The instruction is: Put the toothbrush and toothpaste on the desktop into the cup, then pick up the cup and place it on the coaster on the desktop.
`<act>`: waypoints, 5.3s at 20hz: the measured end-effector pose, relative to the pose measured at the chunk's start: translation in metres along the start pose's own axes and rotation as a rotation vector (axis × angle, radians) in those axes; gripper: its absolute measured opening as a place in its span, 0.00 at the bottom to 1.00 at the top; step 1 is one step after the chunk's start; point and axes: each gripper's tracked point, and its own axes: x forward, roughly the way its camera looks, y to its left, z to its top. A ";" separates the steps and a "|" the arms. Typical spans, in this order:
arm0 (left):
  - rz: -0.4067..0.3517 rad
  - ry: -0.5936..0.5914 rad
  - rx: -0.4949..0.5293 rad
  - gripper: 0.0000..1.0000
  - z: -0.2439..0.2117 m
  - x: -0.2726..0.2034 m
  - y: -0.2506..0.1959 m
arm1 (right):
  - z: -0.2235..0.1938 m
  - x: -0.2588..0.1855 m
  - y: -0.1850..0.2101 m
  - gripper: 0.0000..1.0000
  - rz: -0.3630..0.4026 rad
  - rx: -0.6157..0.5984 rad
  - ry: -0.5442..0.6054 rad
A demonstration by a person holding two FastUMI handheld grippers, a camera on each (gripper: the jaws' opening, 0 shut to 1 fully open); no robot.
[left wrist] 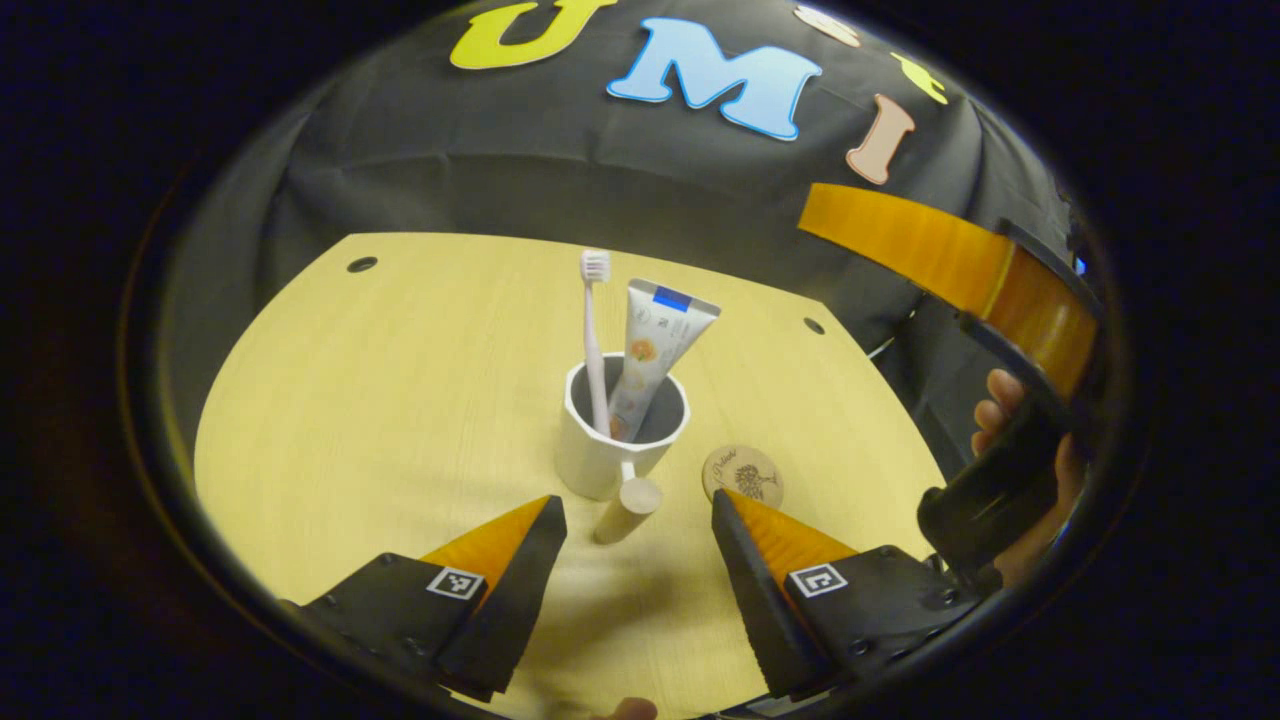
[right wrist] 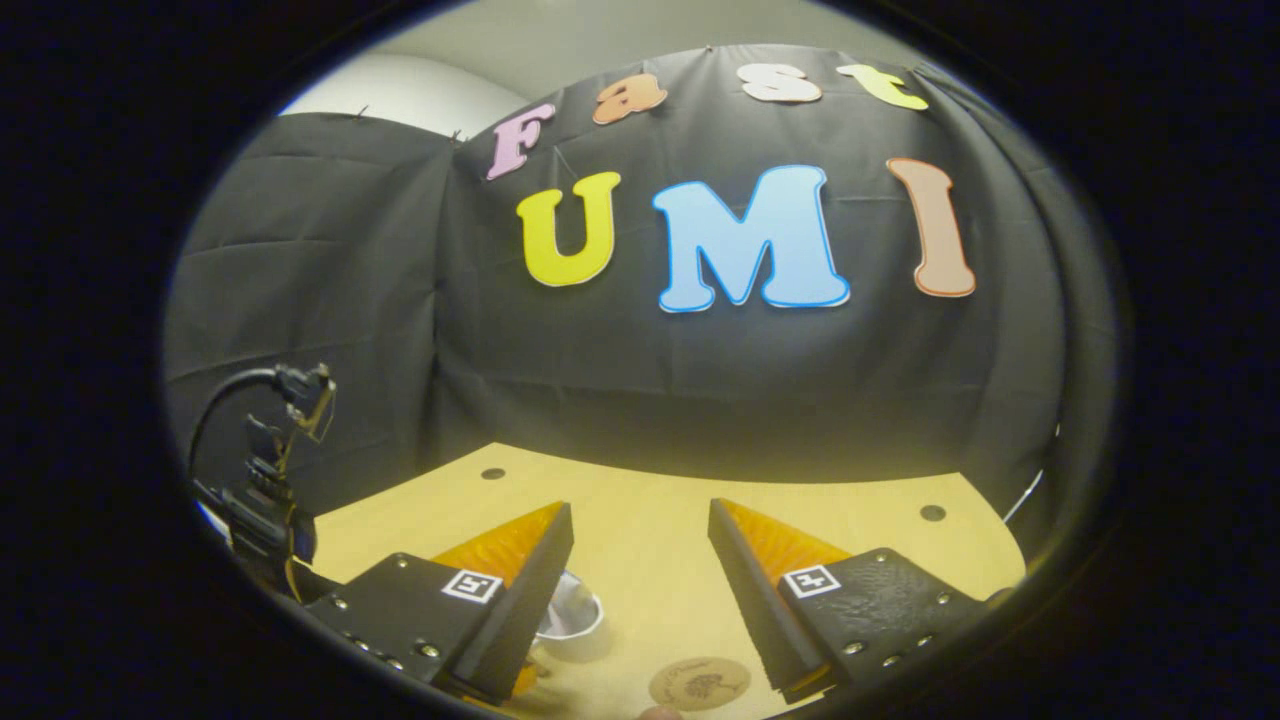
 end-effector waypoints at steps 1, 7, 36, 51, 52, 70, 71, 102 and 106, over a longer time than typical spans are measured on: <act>0.006 0.015 0.004 0.95 0.001 0.003 -0.001 | 0.002 -0.003 -0.006 0.87 -0.009 -0.002 -0.002; 0.049 0.126 0.028 0.95 0.001 0.023 0.004 | 0.010 -0.027 -0.034 0.87 -0.061 -0.006 -0.003; 0.182 0.434 0.026 0.41 -0.017 0.079 0.021 | -0.008 -0.106 -0.114 0.86 -0.228 0.051 0.068; 0.156 0.324 0.138 0.34 -0.007 0.069 -0.032 | -0.014 -0.124 -0.131 0.86 -0.233 0.081 0.065; 0.145 0.326 0.142 0.34 -0.007 0.069 -0.042 | -0.013 -0.127 -0.133 0.87 -0.235 0.077 0.062; 0.091 0.408 0.177 0.33 -0.048 0.100 -0.124 | -0.024 -0.159 -0.184 0.86 -0.273 0.100 0.073; 0.095 0.412 0.175 0.33 -0.051 0.102 -0.125 | -0.026 -0.160 -0.186 0.87 -0.272 0.098 0.075; 0.118 0.318 0.184 0.61 -0.039 0.093 -0.147 | -0.024 -0.150 -0.180 0.87 -0.219 0.071 0.091; 0.123 0.176 0.178 0.73 -0.012 0.069 -0.145 | -0.020 -0.148 -0.175 0.87 -0.216 0.065 0.097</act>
